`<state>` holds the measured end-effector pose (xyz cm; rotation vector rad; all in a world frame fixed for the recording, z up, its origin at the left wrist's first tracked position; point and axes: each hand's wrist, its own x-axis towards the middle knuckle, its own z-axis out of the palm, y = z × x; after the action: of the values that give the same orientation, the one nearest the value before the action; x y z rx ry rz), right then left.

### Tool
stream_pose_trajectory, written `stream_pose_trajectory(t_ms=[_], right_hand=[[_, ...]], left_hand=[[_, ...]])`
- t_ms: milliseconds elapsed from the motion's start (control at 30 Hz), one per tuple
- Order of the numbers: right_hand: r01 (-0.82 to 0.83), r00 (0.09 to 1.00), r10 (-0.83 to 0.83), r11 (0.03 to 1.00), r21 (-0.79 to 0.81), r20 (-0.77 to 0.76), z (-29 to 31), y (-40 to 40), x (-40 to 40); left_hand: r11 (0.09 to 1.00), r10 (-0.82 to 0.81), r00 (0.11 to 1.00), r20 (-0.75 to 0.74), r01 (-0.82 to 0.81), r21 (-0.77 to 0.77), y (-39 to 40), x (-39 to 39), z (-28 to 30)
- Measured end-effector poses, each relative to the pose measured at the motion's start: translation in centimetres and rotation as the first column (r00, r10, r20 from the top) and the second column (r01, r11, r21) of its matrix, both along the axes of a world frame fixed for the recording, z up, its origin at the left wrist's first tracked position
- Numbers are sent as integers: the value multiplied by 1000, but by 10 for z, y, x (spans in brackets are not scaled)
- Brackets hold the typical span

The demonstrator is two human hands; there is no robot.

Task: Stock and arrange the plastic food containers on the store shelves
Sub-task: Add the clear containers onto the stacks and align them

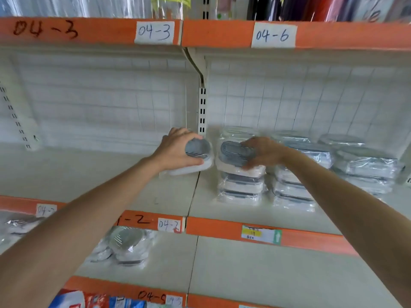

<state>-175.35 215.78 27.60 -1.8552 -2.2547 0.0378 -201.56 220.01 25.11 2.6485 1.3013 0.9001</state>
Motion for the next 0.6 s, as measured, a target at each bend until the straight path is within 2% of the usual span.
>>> stream_pose_trajectory(t_ms=[167,300,367,500,600], right_hand=[[39,986,9,959,-279,168,4,34,8],[71,977,8,931,-358,214,5,44,14],[90,983,-31,937,-338,179,13,41,23],[125,988,-106,973,-193,109,31,26,47],[128,991,-121,982,-136,59,32,17,58]], left_hand=[[996,-51,999,17,52,-71,14,19,13],[990,-112,994,-13,110,-83,29,46,29],[986,-146,989,-20,143,-90,37,65,35],[970,-218,976,-2,217,-112,45,113,35],[939,-270,963,-16,260,-223,48,144,21]])
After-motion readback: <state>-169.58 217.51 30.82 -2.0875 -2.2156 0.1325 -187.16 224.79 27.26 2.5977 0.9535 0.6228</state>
